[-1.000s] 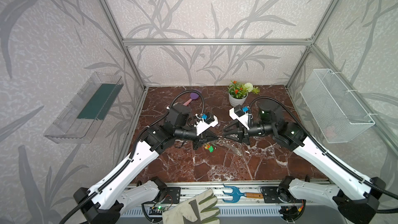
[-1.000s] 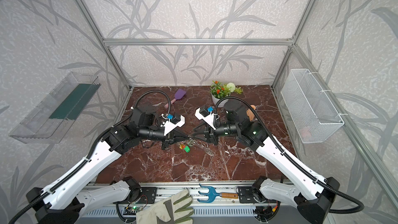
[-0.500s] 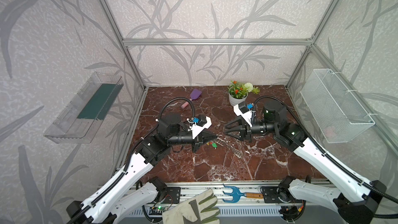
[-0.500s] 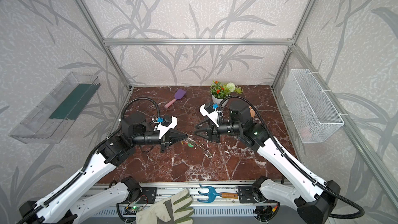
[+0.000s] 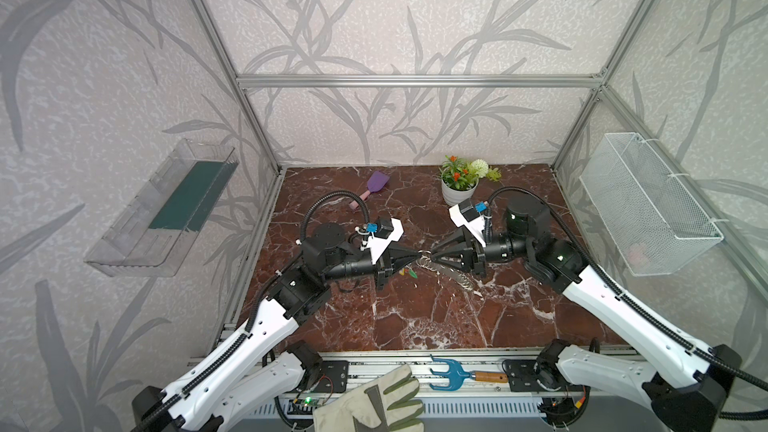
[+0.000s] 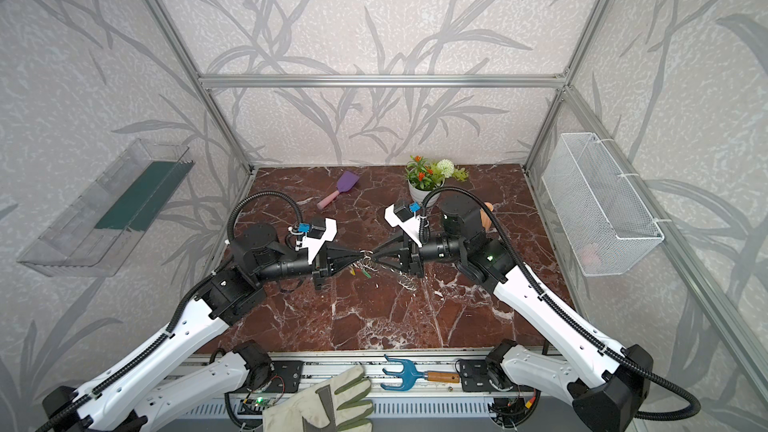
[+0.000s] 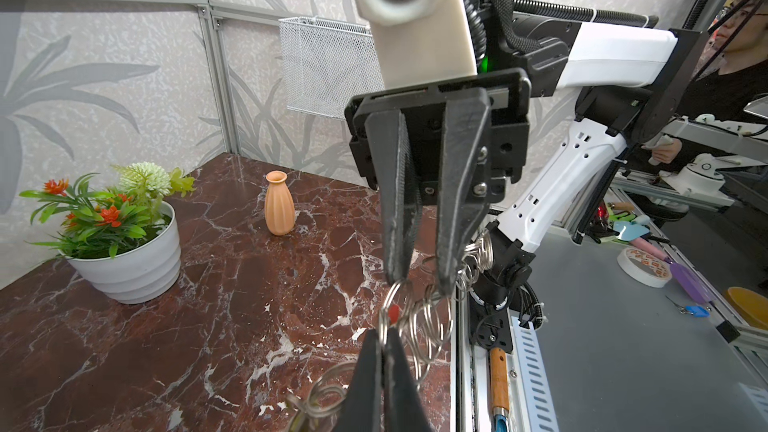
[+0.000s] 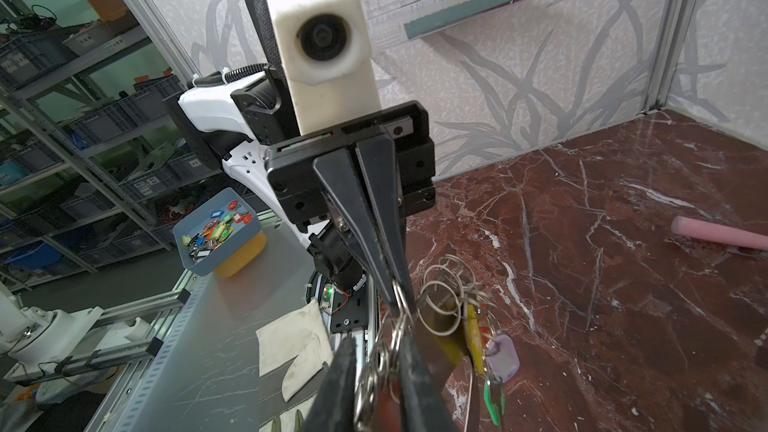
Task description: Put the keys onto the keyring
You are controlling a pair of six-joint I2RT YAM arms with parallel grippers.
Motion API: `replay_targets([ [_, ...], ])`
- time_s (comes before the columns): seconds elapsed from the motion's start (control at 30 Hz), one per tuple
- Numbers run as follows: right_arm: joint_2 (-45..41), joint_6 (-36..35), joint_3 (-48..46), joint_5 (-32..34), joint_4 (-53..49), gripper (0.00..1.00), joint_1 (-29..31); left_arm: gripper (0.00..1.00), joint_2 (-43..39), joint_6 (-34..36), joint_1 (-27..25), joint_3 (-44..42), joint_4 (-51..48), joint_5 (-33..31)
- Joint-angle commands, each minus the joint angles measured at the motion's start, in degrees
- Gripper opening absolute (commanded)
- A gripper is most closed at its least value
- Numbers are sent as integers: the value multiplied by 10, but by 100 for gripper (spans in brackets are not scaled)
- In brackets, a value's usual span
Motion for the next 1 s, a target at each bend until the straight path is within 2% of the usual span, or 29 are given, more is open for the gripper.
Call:
replay_targets([
  [0.0,1,-5,-4,-5,6,17,3,0,-10,-16,-2,6,57,-1],
  [0.33,6,-3,-2,5,8,3,3,0,-8,4,-4,15,20,28],
  [0.57,7,4,-6,5,18,0,3,0,-7,9,-4,21,11,32],
  [0.97,5,18,-34,-1,32,0,5,0,-35,-117,-13,-44,235,-65],
])
